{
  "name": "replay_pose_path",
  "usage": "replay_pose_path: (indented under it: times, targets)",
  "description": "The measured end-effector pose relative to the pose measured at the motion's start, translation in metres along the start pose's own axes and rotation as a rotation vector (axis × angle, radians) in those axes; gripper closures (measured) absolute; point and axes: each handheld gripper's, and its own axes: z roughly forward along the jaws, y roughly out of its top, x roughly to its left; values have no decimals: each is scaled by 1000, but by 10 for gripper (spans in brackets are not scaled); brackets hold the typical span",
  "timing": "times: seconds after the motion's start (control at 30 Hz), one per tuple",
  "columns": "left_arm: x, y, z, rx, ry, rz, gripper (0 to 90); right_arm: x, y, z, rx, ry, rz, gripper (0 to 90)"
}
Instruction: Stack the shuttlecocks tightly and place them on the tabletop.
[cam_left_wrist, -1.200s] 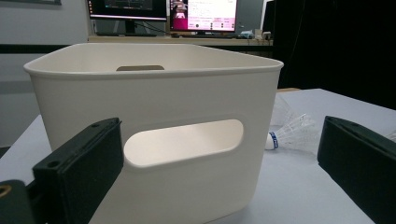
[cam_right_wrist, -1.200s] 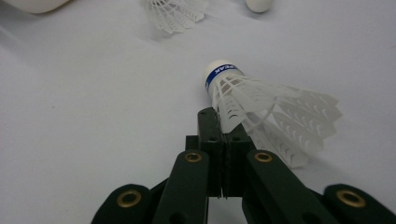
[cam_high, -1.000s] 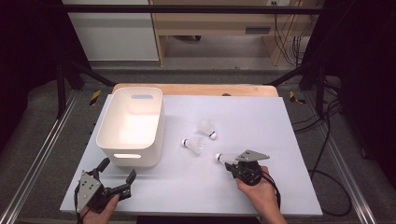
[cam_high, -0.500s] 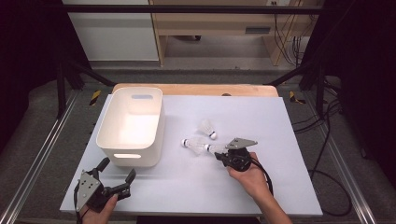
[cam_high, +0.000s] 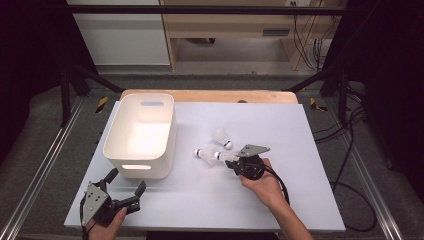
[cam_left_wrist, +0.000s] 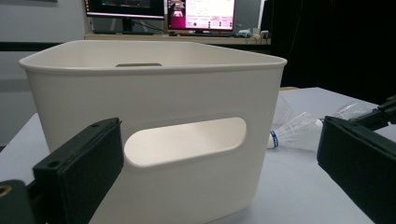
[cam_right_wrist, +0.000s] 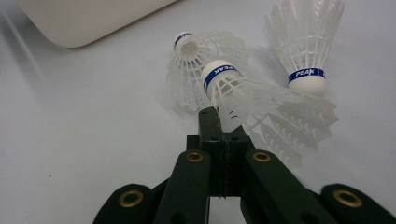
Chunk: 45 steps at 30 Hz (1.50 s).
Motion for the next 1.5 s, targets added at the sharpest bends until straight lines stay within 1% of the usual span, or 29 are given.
replay_pose_path:
  times: [0.03,0.13,0.17,0.3,0.4,0.6,0.63,0.83,1.2,1.27,1.5]
  targets:
    - [0,0,1,0,-2,4,7,0,0,0,1,1,-4,900]
    - [0,-1,2,3,-5,0,8,0,2,1,3,5,-7,900]
    - [0,-1,3,1,-7,-1,8,1,3,2,0,12,-15,900]
    - [0,-1,3,5,-10,7,8,2,6,5,0,20,-21,900]
    - [0,-1,3,3,-8,3,8,2,8,10,13,21,-31,900]
    - [-1,-1,3,5,-10,7,9,4,13,19,19,31,-53,900]
    - [-1,-1,3,8,-10,9,9,5,15,23,28,33,-58,900]
    - [-1,-1,3,9,-9,10,9,6,16,32,34,46,-60,900]
    - [-3,-1,4,6,-12,9,10,10,22,39,44,55,-90,900]
    - [-3,-1,3,9,-12,14,10,11,23,40,49,57,-95,900]
    - [-1,-1,2,8,-4,10,12,14,24,47,51,71,-111,900]
